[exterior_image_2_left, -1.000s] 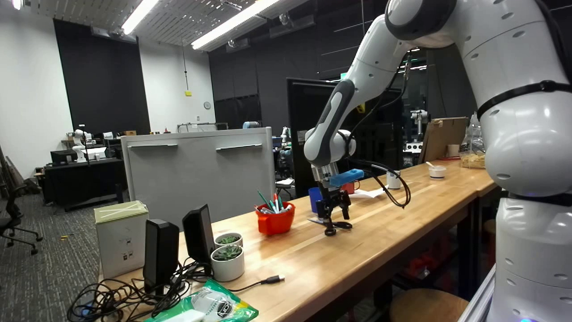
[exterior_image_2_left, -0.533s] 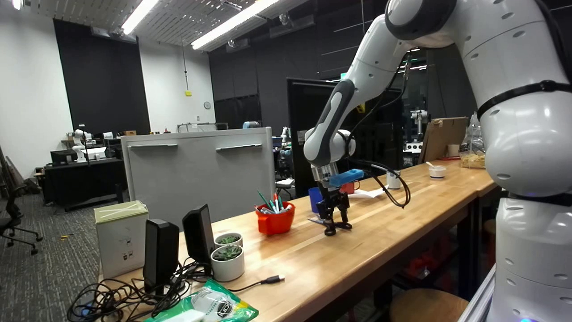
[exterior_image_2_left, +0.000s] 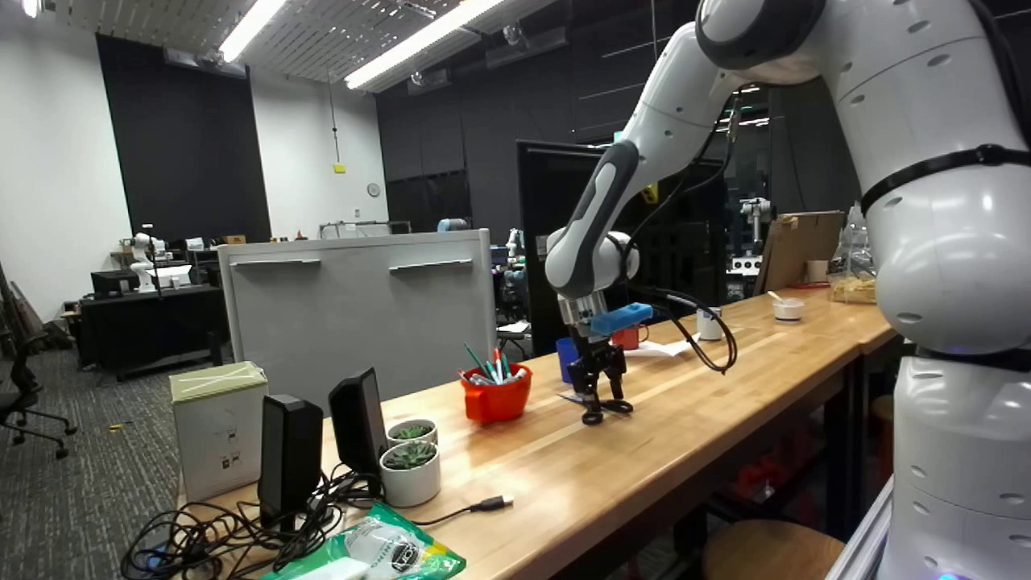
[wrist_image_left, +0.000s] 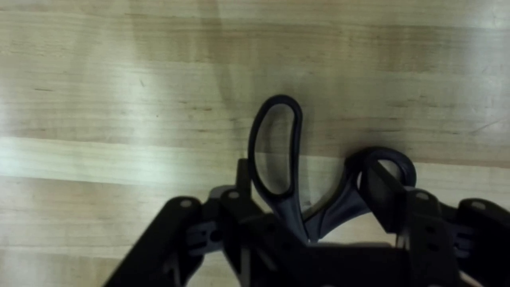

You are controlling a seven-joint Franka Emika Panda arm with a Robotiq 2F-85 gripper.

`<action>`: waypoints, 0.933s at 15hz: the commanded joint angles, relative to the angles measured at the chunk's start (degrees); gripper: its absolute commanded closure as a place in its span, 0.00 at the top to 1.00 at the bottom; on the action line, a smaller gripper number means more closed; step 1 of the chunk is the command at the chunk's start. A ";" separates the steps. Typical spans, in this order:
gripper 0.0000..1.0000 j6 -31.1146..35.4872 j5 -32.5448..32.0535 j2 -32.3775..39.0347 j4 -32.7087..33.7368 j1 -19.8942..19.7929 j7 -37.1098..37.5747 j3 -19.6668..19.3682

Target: Open and close the scissors

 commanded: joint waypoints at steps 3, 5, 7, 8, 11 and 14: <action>0.68 0.05 -0.31 -1.99 -1.68 1.07 0.42 0.47; 0.70 0.06 -0.56 -1.88 -1.79 1.42 0.57 0.52; 0.71 -0.03 -0.60 -1.75 -1.82 1.63 0.75 0.52; 0.70 -0.05 -0.53 -1.68 -1.88 1.73 0.82 0.55; 0.70 -0.14 -0.69 -1.40 -2.15 1.98 0.99 0.53; 0.70 -0.33 -0.93 -1.02 -2.25 2.18 1.29 0.44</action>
